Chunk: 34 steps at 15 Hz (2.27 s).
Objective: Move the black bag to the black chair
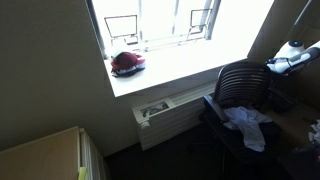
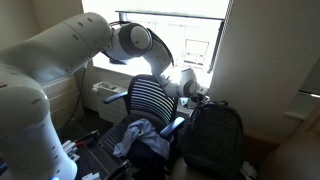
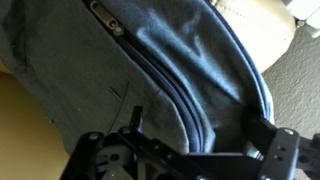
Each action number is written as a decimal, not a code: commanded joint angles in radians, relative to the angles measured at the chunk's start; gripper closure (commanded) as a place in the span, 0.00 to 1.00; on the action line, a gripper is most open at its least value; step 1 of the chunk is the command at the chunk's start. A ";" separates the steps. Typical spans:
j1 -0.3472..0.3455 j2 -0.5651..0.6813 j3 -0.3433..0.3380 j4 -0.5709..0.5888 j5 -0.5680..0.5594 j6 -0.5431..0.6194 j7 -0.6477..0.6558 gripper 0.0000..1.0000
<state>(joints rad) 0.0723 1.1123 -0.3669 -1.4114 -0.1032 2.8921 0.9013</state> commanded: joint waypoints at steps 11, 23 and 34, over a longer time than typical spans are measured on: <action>0.003 0.017 -0.047 0.021 0.054 -0.134 -0.012 0.84; 0.006 -0.203 -0.134 0.028 0.080 -0.116 0.232 0.99; -0.004 -0.639 -0.002 -0.046 0.158 -0.078 0.024 0.99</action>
<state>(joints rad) 0.1043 0.6691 -0.5192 -1.3636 0.0079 2.8997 1.0853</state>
